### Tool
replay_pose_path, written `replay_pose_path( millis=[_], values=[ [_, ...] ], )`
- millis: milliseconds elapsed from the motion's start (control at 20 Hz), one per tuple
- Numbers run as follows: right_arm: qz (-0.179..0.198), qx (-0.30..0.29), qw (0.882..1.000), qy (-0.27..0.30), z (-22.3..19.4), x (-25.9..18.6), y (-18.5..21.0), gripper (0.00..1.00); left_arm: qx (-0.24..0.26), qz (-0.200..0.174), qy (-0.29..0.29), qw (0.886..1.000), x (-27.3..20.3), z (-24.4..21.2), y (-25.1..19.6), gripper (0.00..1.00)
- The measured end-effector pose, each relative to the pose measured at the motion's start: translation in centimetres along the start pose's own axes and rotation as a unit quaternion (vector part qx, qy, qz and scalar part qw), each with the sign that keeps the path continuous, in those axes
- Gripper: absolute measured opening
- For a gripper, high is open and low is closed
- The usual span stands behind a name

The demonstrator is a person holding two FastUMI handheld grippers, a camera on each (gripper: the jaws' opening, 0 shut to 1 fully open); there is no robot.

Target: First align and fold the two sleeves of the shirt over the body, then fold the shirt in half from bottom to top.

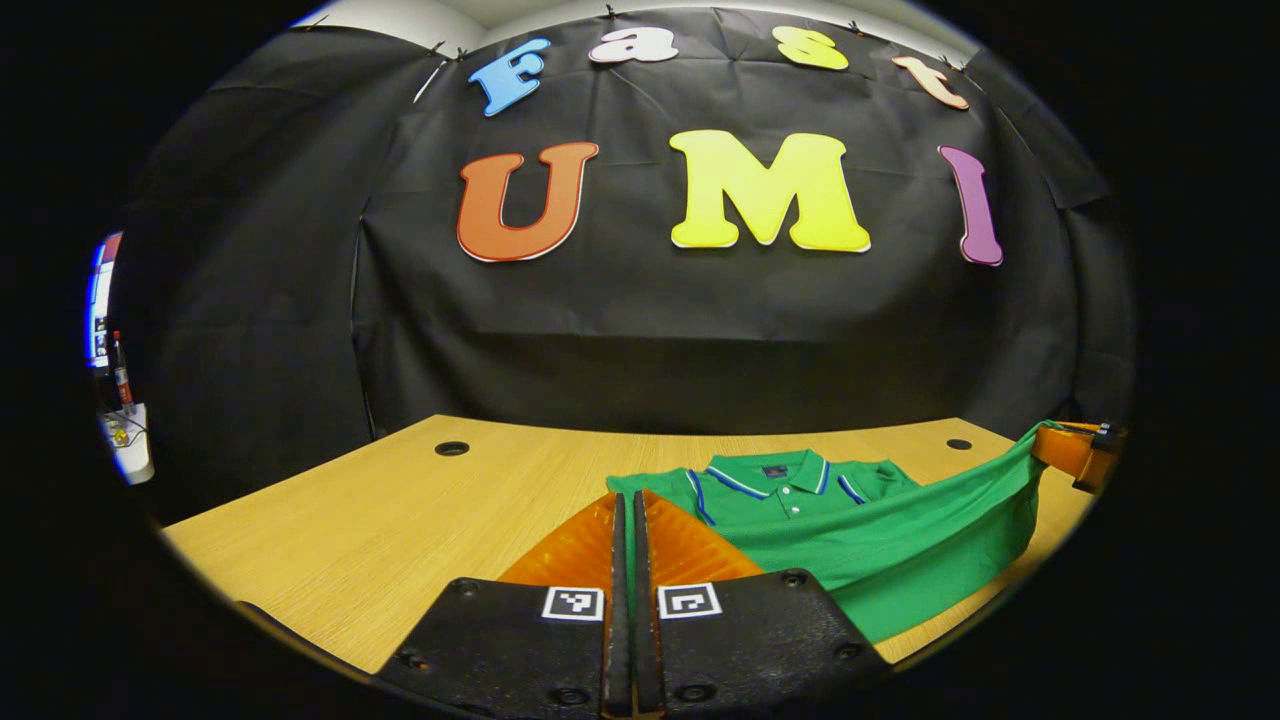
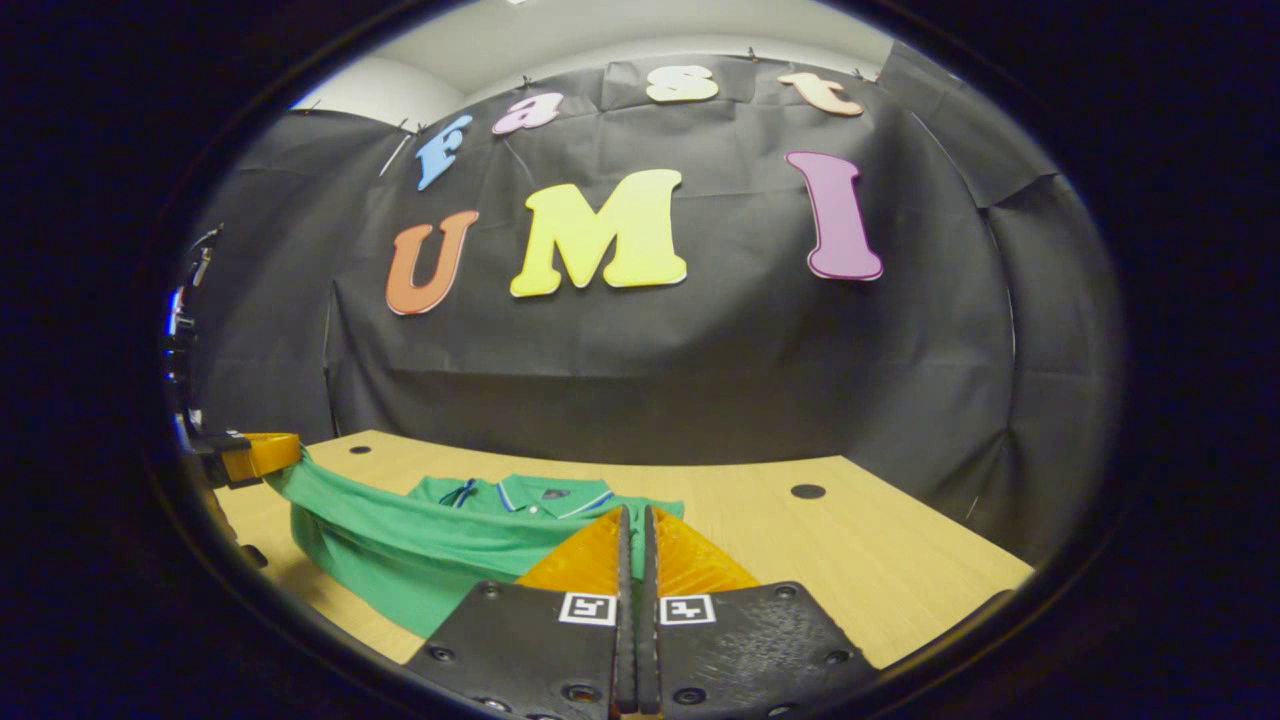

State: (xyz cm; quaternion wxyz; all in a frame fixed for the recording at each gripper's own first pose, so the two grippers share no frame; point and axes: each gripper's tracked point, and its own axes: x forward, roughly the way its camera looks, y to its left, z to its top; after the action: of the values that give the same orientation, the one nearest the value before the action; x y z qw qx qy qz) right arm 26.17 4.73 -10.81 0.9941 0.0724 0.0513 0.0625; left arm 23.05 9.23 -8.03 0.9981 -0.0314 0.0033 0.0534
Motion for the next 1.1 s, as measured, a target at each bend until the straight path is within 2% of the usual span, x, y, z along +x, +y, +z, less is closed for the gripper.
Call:
replay_pose_path(
  millis=[150, 350, 600, 900, 1100],
  values=[
    [-0.011, 0.019, 1.0, -0.004, 0.4, 3.7, 0.4, 0.01, -0.012, -0.002, 0.008, 1.0, 4.3, -0.1, -0.5, 0.07],
    [-0.031, 0.013, 0.999, -0.009, 0.9, 9.7, -0.1, 0.01, -0.011, -0.005, -0.004, 1.0, 9.7, 0.7, -0.2, 0.07],
    [-0.034, 0.004, 0.999, -0.011, 0.8, 16.7, 0.4, 0.01, -0.021, -0.011, 0.002, 1.0, 16.9, -0.4, 0.0, 0.07],
    [-0.051, -0.017, 0.999, -0.009, 0.6, 24.5, 0.2, 0.01, 0.012, -0.02, 0.011, 1.0, 24.2, -0.9, -1.5, 0.07],
    [-0.063, -0.002, 0.998, 0.002, -0.3, 27.4, -1.0, 0.01, 0.032, -0.028, 0.007, 0.999, 26.3, -0.8, -2.2, 0.07]
  ],
)
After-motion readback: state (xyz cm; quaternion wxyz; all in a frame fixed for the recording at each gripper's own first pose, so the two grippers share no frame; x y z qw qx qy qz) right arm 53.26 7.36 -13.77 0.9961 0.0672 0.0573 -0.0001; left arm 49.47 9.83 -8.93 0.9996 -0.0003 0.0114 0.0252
